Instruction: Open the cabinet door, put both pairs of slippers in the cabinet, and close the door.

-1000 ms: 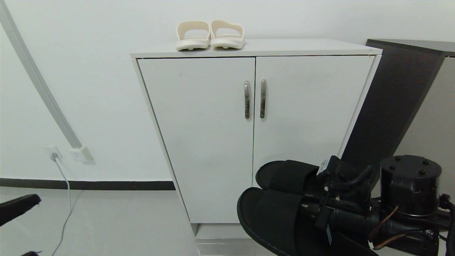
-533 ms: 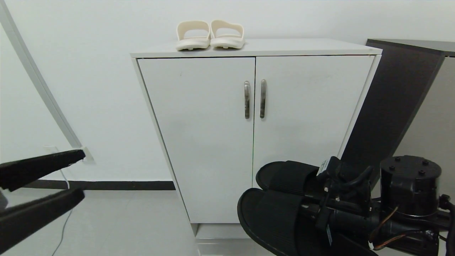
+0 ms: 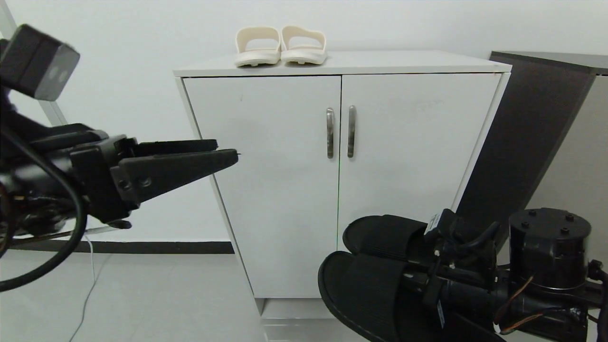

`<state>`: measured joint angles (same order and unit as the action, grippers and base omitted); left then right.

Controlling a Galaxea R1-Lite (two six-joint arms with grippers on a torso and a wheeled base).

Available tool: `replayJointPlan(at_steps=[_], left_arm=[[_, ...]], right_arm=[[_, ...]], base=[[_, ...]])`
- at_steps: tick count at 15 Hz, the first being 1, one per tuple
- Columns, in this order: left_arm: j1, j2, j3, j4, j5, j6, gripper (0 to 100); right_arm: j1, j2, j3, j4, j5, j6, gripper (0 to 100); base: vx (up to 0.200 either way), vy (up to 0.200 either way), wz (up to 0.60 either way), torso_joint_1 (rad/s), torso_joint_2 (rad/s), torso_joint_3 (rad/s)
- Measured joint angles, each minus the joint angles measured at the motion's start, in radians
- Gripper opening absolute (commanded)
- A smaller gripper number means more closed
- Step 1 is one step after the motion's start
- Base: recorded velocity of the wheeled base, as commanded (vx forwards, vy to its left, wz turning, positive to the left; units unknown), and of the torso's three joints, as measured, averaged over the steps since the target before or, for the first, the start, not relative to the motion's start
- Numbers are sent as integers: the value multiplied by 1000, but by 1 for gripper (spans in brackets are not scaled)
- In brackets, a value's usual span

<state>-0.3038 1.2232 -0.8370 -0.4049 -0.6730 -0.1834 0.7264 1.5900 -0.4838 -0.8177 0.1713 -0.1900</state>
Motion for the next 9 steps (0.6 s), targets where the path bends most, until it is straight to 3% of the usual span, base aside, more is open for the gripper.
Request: replayJointPlan(at_steps=[7, 9], left_arm=[[-153, 282, -258, -5, 30, -5, 100], [-191, 357, -323, -5, 30, -61, 100]], right_arm=[[0, 6, 11, 0, 8, 0, 0], [0, 9, 15, 0, 8, 0, 0]], base=[[0, 0, 0, 0, 0, 0], [0, 0, 0, 0, 0, 0]])
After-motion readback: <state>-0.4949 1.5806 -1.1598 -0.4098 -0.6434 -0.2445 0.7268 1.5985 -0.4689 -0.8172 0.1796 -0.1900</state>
